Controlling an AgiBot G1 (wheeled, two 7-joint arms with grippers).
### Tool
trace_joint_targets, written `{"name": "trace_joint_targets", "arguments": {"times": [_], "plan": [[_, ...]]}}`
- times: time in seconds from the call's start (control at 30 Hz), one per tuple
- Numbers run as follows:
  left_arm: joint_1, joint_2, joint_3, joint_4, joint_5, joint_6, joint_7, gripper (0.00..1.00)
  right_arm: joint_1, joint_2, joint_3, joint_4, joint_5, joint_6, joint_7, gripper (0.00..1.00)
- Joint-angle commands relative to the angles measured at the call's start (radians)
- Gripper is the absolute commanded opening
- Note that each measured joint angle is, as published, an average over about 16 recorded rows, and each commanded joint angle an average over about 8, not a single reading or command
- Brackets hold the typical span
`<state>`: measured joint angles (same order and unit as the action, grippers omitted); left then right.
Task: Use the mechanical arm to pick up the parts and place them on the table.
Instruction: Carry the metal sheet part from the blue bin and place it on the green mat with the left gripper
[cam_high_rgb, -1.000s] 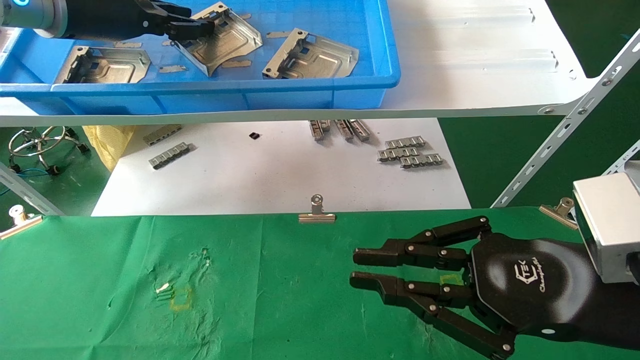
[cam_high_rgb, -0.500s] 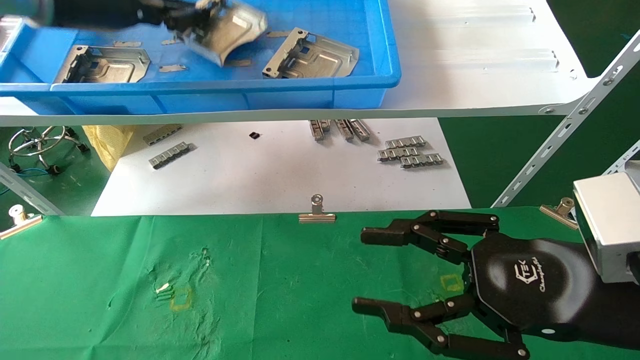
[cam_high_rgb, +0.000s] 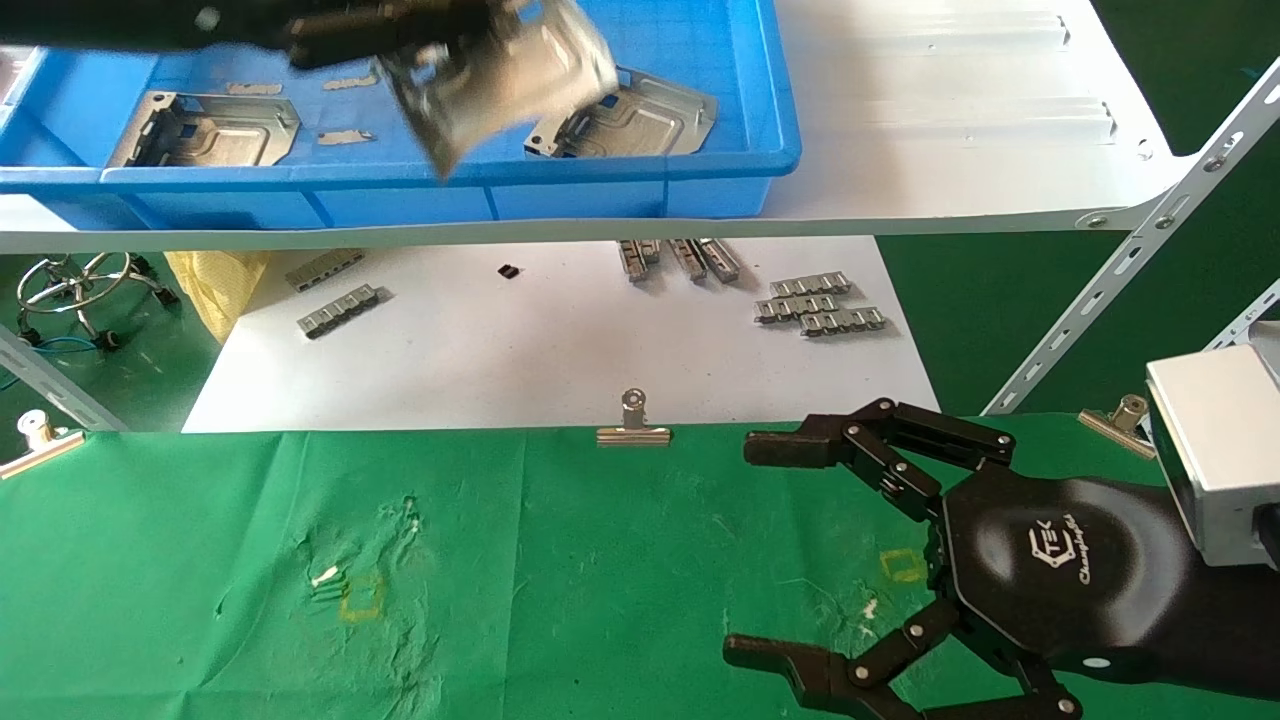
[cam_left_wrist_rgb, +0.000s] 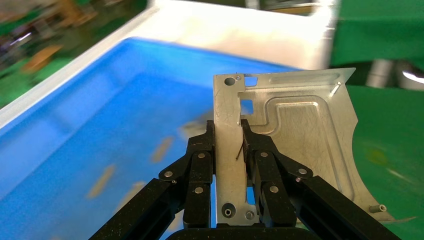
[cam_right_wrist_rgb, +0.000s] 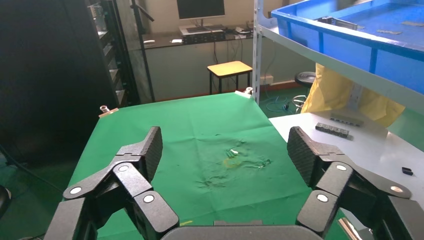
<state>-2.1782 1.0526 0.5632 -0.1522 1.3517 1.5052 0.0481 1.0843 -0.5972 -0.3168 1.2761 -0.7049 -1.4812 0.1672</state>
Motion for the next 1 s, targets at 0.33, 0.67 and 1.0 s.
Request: {"name": "trace_joint_targets", "arguments": {"times": [0.33, 0.67, 1.0], "plan": [[0.219, -0.207, 0.087, -0.399, -0.223, 0.106, 0.224, 0.00, 0.000, 0.000, 0.000, 0.000, 0.000, 0.000, 0.000, 1.00], [0.426, -0.363, 0.286, -0.568, -0.315, 0.080, 0.431, 0.00, 0.000, 0.000, -0.001, 0.000, 0.000, 0.000, 0.000, 1.00], [0.507, -0.322, 0.384, -0.395, -0.262, 0.068, 0.664, 0.00, 0.000, 0.000, -0.001, 0.000, 0.001, 0.000, 0.000, 1.00]]}}
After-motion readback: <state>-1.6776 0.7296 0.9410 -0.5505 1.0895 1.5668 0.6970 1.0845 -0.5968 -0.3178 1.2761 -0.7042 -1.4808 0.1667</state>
